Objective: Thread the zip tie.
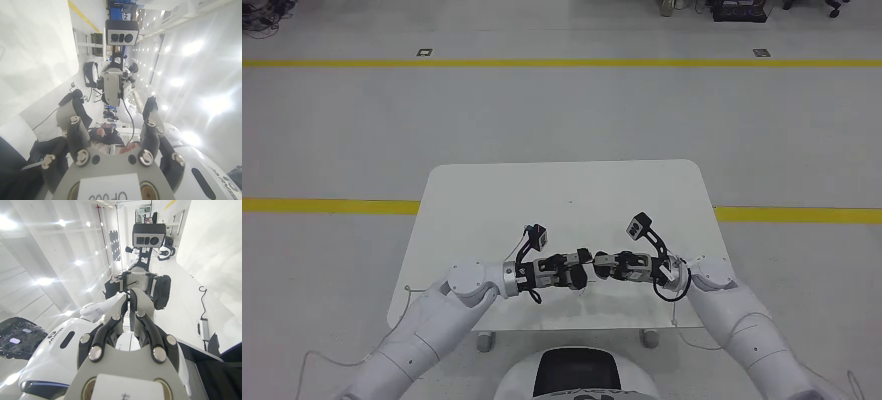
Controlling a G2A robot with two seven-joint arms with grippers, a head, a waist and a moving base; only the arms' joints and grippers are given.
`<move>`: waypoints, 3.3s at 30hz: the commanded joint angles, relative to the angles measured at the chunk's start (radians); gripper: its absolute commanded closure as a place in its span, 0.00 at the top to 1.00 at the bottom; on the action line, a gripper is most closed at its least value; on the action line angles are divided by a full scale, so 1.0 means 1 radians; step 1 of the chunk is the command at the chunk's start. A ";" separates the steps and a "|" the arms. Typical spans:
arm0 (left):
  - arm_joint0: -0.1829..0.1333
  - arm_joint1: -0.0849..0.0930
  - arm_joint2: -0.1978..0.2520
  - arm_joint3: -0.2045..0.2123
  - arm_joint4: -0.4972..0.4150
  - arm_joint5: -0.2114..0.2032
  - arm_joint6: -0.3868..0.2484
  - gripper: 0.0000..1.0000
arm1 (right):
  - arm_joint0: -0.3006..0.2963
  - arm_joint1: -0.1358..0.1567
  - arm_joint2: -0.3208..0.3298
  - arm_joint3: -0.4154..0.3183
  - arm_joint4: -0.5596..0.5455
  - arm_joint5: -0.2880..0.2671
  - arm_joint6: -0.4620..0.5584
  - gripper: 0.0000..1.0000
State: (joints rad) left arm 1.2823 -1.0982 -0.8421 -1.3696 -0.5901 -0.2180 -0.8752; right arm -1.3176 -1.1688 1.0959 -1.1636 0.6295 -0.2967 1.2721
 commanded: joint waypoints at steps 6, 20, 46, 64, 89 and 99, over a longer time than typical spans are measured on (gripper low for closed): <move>-0.001 0.000 0.001 0.001 -0.002 -0.002 0.002 0.65 | -0.001 0.002 0.000 0.001 0.001 -0.003 -0.004 0.00; -0.004 0.001 0.005 0.004 -0.004 -0.001 -0.001 0.47 | 0.001 0.006 -0.003 0.000 -0.017 0.013 -0.013 0.00; -0.008 0.003 0.011 0.004 0.004 0.002 0.004 0.27 | 0.008 0.014 -0.013 0.006 -0.065 0.042 -0.046 0.00; -0.013 0.003 0.021 0.006 0.017 0.007 0.012 0.14 | 0.017 0.017 -0.026 0.012 -0.068 0.055 -0.044 0.00; -0.021 0.002 0.033 0.013 0.020 0.015 0.019 0.07 | 0.025 0.019 -0.042 0.012 -0.068 0.050 -0.035 0.00; -0.023 0.002 0.035 0.016 0.017 0.014 0.021 0.06 | 0.030 0.020 -0.049 0.022 -0.066 0.049 -0.028 0.00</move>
State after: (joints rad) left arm 1.2601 -1.0960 -0.8074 -1.3538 -0.5730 -0.2042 -0.8542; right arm -1.2881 -1.1494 1.0474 -1.1427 0.5633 -0.2477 1.2435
